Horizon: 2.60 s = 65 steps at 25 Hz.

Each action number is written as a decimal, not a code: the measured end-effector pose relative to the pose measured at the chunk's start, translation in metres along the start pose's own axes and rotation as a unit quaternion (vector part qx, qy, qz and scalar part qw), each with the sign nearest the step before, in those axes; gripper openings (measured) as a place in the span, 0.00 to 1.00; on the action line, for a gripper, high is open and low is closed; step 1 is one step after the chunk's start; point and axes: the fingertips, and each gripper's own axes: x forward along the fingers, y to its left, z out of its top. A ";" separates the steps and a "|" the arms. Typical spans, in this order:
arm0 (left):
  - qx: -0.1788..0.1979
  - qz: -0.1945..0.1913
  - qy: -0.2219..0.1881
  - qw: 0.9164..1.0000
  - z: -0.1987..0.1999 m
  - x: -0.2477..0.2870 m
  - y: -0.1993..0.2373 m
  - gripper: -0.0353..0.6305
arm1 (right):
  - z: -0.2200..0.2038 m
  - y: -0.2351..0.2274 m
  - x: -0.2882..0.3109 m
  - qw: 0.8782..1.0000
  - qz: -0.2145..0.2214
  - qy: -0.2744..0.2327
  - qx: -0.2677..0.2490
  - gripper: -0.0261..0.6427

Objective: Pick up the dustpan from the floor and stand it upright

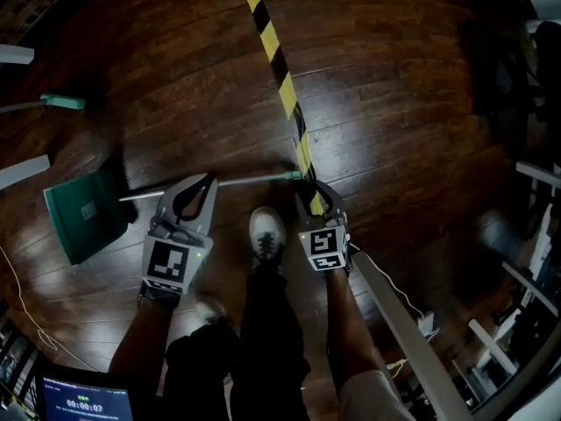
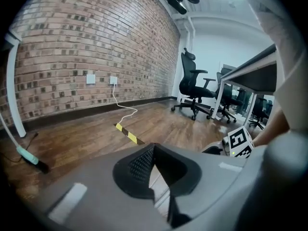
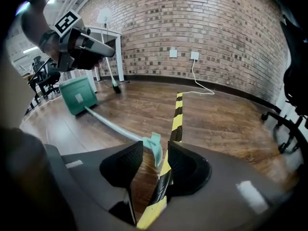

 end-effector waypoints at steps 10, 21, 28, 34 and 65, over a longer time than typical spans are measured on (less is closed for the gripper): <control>-0.033 -0.014 0.025 0.999 -0.063 0.026 -0.018 0.05 | -0.053 -0.003 0.054 1.000 0.004 0.013 -0.021 0.32; -0.029 -0.011 0.031 0.999 -0.086 0.031 -0.019 0.05 | -0.057 -0.004 0.084 0.999 -0.016 -0.022 -0.033 0.29; -0.039 0.010 0.049 0.998 -0.103 0.023 -0.001 0.05 | -0.047 -0.007 0.095 0.997 -0.026 -0.028 -0.061 0.21; -0.050 0.029 0.037 0.998 -0.084 0.013 0.008 0.05 | -0.044 -0.011 0.082 0.996 -0.043 -0.005 -0.075 0.20; -0.120 0.119 -0.017 0.986 0.138 -0.171 0.076 0.05 | 0.281 -0.055 -0.150 0.957 -0.132 -0.024 -0.259 0.18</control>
